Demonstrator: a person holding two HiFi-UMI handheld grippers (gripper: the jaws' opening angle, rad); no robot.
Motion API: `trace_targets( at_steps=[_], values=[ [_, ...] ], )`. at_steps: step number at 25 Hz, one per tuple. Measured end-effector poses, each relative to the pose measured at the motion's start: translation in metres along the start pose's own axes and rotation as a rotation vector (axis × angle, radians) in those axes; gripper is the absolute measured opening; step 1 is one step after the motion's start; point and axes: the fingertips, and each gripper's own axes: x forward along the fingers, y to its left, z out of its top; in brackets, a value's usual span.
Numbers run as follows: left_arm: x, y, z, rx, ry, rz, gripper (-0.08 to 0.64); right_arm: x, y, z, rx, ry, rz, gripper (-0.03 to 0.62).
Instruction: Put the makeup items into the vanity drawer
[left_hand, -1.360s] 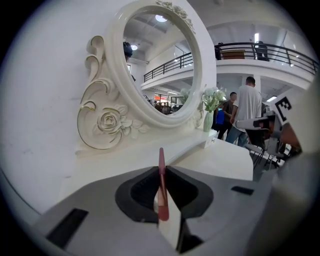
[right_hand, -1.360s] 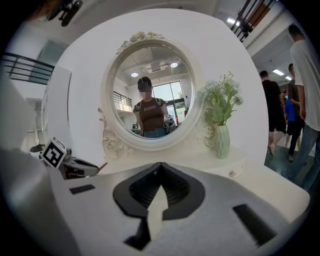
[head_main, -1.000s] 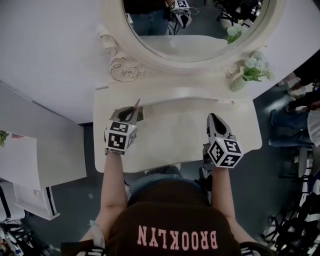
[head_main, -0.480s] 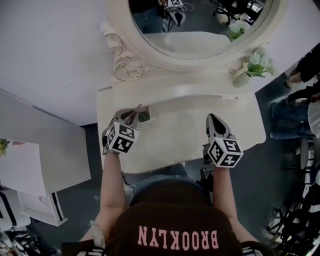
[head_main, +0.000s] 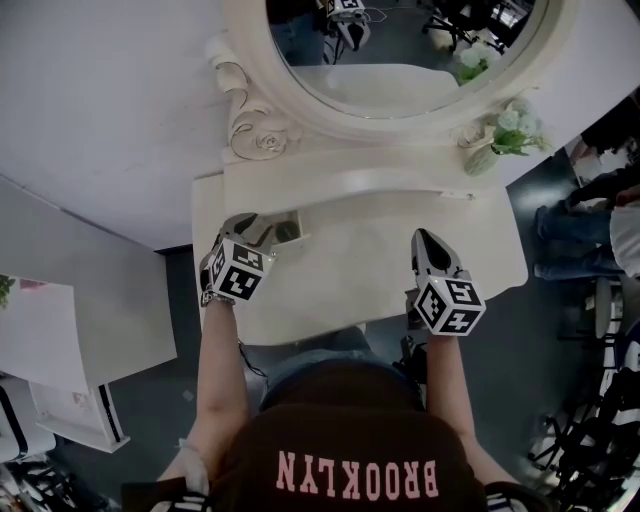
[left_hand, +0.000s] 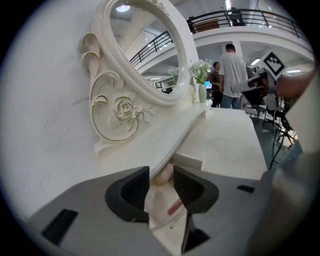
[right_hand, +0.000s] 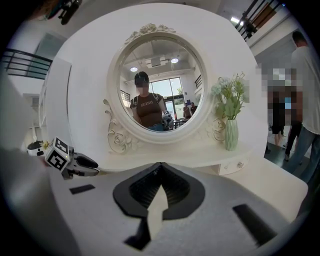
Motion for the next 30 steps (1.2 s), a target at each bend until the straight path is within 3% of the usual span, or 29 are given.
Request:
trace_targets(
  at_steps=[3, 9, 15, 19, 30],
  values=[
    [-0.006, 0.005, 0.006, -0.086, -0.055, 0.027, 0.135, 0.001, 0.000, 0.001, -0.003, -0.003, 0.011, -0.009],
    [-0.030, 0.012, 0.023, -0.369, -0.199, 0.045, 0.123, 0.002, 0.001, 0.005, -0.009, -0.015, 0.044, -0.009],
    [-0.056, 0.023, 0.035, -0.564, -0.354, 0.098, 0.009, 0.005, -0.001, 0.008, -0.004, -0.029, 0.083, -0.009],
    [-0.062, 0.021, 0.039, -0.613, -0.393, 0.132, 0.008, 0.008, -0.006, 0.011, -0.005, -0.033, 0.111, -0.009],
    [-0.062, 0.002, 0.060, -0.626, -0.437, 0.270, 0.006, 0.020, -0.033, 0.020, -0.040, -0.033, 0.207, -0.009]
  ],
)
